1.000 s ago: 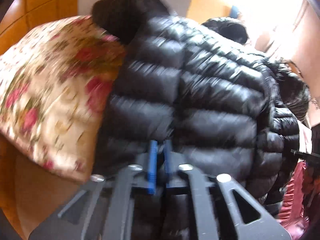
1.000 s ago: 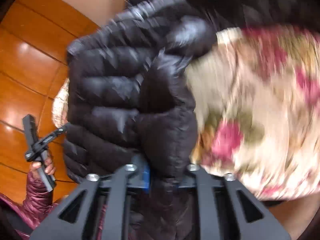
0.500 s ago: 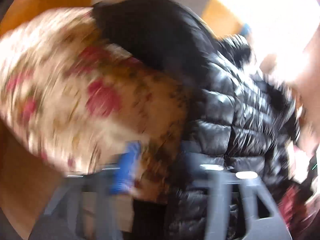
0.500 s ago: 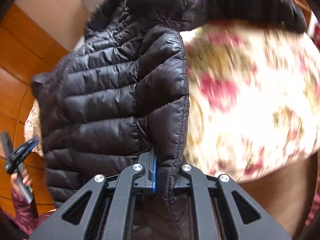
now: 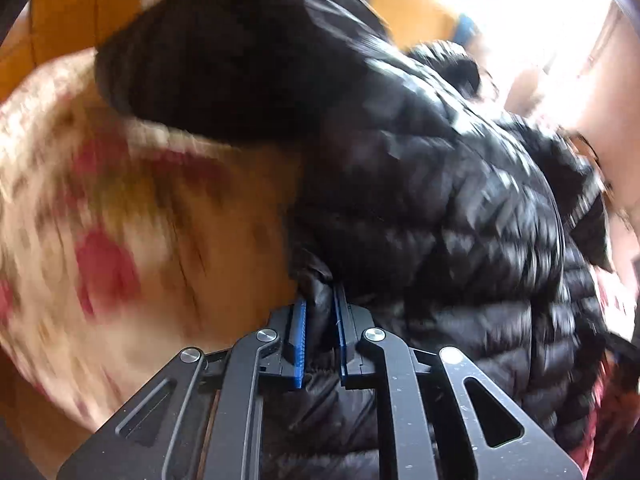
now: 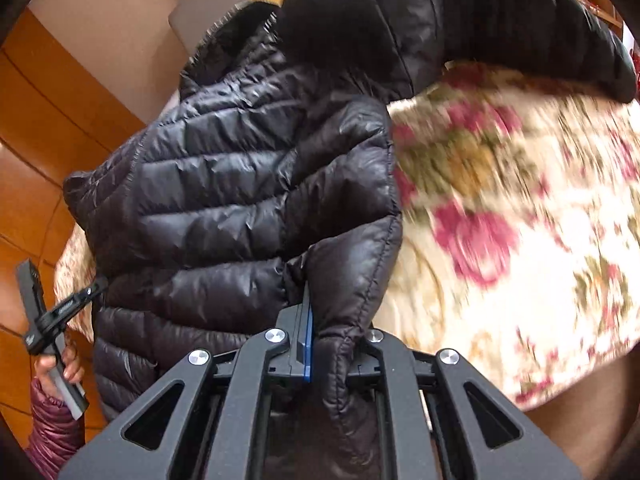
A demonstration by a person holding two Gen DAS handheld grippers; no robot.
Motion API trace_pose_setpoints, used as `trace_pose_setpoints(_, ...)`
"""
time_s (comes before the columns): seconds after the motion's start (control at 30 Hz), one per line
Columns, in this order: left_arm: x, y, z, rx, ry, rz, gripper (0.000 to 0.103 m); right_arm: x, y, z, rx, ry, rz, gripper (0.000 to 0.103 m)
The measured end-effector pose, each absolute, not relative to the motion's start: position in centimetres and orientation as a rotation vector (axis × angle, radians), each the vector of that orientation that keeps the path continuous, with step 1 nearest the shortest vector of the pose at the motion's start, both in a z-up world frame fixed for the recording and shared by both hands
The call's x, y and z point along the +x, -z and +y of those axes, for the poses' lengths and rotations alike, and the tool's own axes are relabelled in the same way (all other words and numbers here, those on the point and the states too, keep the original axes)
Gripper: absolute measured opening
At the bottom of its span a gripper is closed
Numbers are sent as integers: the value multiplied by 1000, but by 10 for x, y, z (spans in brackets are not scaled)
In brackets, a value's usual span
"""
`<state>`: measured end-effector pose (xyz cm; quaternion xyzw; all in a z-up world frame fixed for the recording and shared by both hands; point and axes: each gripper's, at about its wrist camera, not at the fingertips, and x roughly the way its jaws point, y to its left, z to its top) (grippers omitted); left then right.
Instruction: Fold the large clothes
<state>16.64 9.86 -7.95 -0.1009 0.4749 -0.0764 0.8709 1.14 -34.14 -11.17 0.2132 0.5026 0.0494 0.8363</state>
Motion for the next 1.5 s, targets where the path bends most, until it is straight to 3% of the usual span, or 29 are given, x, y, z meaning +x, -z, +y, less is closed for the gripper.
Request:
trace_pose_setpoints(0.1,182,71,101,-165,105,996,10,23,122,-331,382,-62,1116,9)
trace_pose_setpoints(0.2,159,74,101,-138,113,998,11,9,142,-335,376,-30,1150,22)
trace_pose_setpoints(0.23,146,74,107,-152,119,996,14,4,143,-338,387,-29,1138,30)
trace_pose_setpoints(0.27,135,73,111,-173,124,991,33,-2,142,-341,391,-18,1125,40)
trace_pose_setpoints(0.3,124,70,121,-210,122,983,61,-6,140,-344,386,-1,1119,61)
trace_pose_setpoints(0.37,111,57,144,-303,94,917,76,-16,126,-352,373,32,1062,66)
trace_pose_setpoints(0.6,137,3,257,-659,-76,795,83,-21,63,-317,271,-32,850,75)
trace_pose_setpoints(0.87,247,-42,322,-892,-186,834,88,19,80,-174,117,-386,931,74)
trace_pose_setpoints(1.0,325,-46,325,-800,-282,995,88,17,93,-138,75,-459,974,74)
trace_pose_setpoints(1.17,399,-8,310,-702,-337,1228,88,30,114,-126,76,-477,1008,76)
trace_pose_setpoints(1.33,457,32,272,-378,-420,1435,87,39,120,-132,117,-496,1026,78)
trace_pose_setpoints(1.37,461,41,267,-346,-420,1467,79,40,122,-132,124,-498,1029,78)
trace_pose_setpoints(1.47,458,66,258,-228,-439,1529,28,42,123,-132,128,-506,1030,80)
trace_pose_setpoints(1.5,454,66,258,-220,-417,1503,16,42,123,-132,127,-507,1028,80)
